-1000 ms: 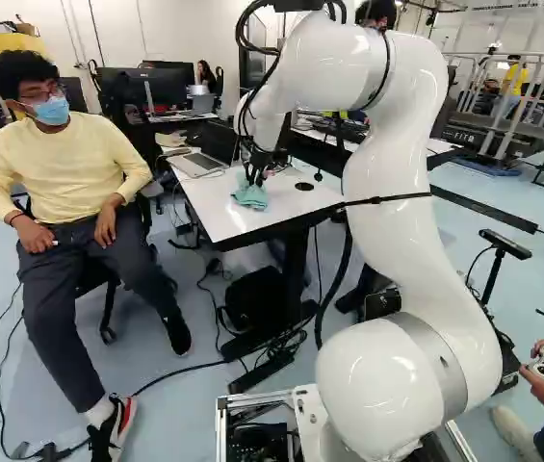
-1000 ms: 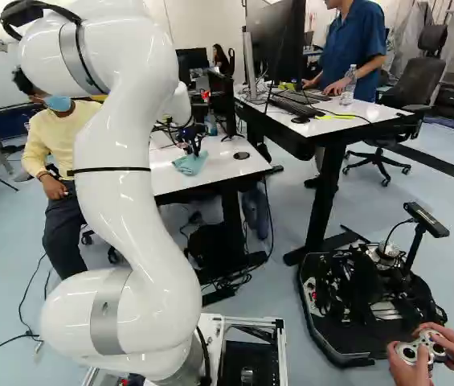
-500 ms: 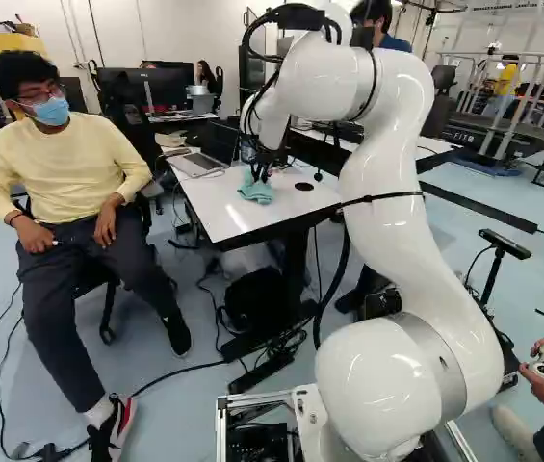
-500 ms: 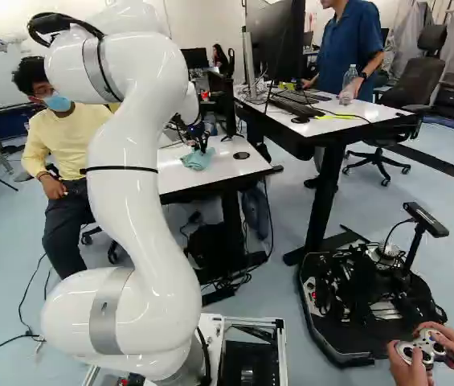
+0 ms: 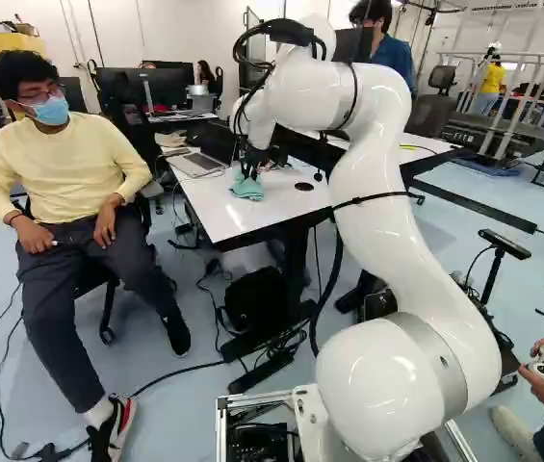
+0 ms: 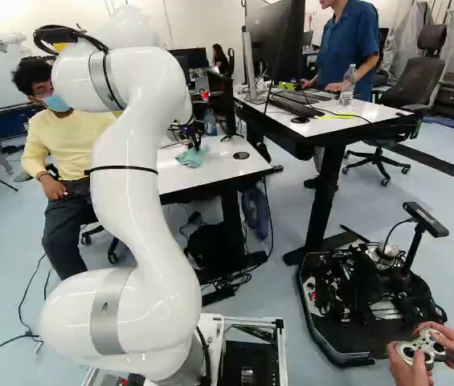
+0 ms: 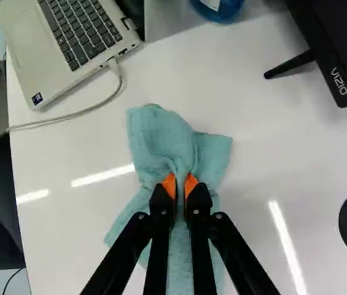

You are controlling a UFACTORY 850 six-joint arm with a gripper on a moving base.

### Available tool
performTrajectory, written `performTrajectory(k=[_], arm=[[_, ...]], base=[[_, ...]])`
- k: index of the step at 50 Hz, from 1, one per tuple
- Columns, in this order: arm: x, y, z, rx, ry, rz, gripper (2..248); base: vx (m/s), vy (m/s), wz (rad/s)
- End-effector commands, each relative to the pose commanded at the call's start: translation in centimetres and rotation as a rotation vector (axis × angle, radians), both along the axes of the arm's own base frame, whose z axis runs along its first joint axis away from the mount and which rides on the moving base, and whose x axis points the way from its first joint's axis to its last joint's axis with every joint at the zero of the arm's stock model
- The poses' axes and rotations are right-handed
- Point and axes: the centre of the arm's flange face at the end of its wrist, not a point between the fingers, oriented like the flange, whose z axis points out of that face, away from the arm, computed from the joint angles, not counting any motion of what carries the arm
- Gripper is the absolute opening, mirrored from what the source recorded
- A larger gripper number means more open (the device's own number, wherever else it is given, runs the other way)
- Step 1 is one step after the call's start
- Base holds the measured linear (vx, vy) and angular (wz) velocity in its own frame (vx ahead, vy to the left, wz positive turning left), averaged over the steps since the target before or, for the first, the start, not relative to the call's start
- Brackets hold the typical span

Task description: Clean the table with the green towel

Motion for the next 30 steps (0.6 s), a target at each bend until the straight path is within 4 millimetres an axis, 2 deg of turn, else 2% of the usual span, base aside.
performTrajectory(k=[13, 30], arm=[[-0.4, 2.1, 0.0, 0.0, 0.0, 0.028, 39], [-0.5, 2.4, 0.0, 0.0, 0.001, 0.033, 39]], base=[[0.0, 0.0, 0.0], [0.0, 0.0, 0.0]])
